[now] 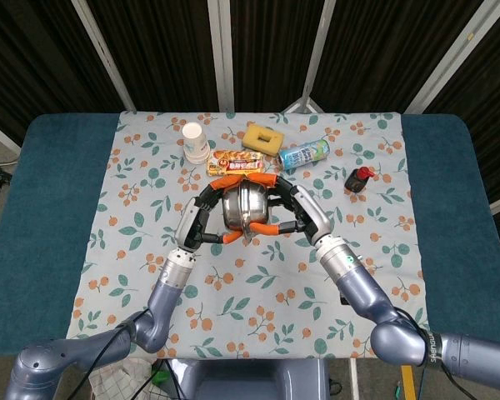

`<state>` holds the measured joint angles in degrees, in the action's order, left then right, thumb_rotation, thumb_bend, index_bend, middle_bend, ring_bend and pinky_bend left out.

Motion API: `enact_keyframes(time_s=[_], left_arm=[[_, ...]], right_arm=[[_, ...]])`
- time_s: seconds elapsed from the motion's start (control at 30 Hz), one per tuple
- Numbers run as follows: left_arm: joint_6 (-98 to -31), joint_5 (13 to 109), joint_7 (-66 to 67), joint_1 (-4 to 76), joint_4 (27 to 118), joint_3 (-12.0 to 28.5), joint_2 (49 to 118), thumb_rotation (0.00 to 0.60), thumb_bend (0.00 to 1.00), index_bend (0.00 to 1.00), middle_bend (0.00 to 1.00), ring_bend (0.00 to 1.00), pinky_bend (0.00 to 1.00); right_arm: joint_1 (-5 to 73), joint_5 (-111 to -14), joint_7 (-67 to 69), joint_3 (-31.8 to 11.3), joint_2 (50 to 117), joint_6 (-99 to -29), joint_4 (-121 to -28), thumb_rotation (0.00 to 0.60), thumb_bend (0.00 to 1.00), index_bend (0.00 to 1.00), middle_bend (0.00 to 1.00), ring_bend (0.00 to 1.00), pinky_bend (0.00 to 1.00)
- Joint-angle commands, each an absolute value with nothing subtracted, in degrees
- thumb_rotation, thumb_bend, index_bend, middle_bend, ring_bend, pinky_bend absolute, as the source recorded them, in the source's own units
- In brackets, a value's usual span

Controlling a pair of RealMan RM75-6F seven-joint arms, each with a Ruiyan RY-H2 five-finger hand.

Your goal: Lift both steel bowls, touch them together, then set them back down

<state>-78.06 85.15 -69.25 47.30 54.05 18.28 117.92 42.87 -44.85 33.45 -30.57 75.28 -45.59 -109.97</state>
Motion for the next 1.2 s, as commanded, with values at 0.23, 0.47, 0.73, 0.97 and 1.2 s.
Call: enact_keyframes(time_s=[0.23,0.47,0.73,0.97,1.2], left_arm=[[-80.07,85.48,-68.81,47.28,55.21,19.12,117.54,0.600,0.09,0.35,0.26,0.19,0.46],[-81.44,85.80,-67.40,45.79,57.72,18.87,114.49,0.600,0.09,0.35,0.26,0.19,0.46],[-81.61,86.01,-66.95,44.76,59.22,17.86,113.18,0.600,0.09,0.35,0.26,0.19,0.46],[-81.11,85.57,-67.34,45.66,58.67,18.48,114.96,0.600,0.09,0.35,0.26,0.19,0.46],[-82.52,86.16,-66.25,47.00,57.69,19.24,117.76,0.600,0.09,0.36,0.26,0.19,0.46]], right_arm=[[42.48,-43.71,33.79,-30.56,74.53,-44.83,-110.86,0.600,0.07,0.43,0.29,0.33,0.34],[40.94,-44.32,34.84,-31.20,73.16,-45.13,-107.78,0.600,0.07,0.43,0.29,0.33,0.34],[40.05,-45.59,37.02,-32.37,72.47,-44.03,-108.09,0.600,0.07,0.43,0.29,0.33,0.34],[40.86,-46.27,35.68,-31.53,72.92,-43.68,-110.58,0.600,0.07,0.43,0.29,0.33,0.34],[42.75,-44.83,32.94,-29.23,75.29,-43.99,-111.64,0.600,0.07,0.43,0.29,0.34,0.34]])
